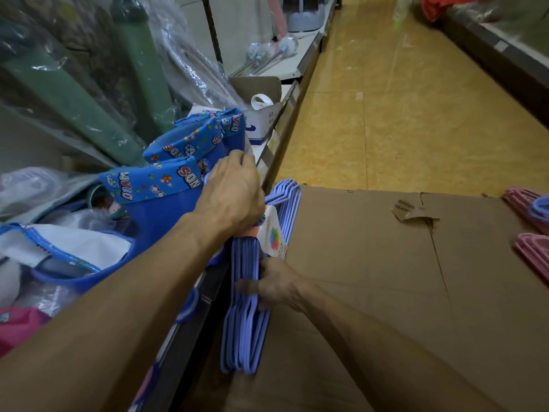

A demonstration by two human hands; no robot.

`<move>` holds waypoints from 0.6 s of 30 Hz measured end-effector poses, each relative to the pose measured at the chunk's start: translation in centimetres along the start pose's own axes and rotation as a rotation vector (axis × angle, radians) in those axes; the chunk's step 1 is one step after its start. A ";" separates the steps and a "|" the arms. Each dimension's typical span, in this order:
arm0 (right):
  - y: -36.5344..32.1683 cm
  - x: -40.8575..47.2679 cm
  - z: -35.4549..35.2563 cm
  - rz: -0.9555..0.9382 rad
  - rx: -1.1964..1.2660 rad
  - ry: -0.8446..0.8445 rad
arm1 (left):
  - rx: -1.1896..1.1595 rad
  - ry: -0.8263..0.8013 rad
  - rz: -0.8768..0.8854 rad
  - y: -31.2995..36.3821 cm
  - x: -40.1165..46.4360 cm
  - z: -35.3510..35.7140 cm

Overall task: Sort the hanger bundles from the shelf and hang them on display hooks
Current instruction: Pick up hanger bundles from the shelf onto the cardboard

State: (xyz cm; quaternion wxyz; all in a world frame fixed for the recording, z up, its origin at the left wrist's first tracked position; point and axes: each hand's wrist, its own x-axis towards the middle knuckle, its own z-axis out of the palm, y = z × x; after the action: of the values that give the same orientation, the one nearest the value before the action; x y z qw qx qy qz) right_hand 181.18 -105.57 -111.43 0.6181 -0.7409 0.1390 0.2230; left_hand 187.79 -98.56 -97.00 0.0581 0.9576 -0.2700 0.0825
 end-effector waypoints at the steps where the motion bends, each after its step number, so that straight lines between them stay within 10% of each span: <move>1: -0.2 -0.4 -0.6 0.013 0.016 -0.005 | -0.070 0.030 0.020 0.1 0.0 -0.1; 18: 1.4 -22.3 -19.0 -0.193 -0.224 0.328 | -1.059 0.090 0.211 14.5 -1.6 -5.0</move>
State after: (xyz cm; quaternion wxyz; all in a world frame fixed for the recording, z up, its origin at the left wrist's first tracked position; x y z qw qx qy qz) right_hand 164.31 -126.03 -98.83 0.5195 -0.8412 0.1402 0.0534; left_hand 178.15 -109.30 -91.44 0.5356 0.7606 -0.3664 -0.0185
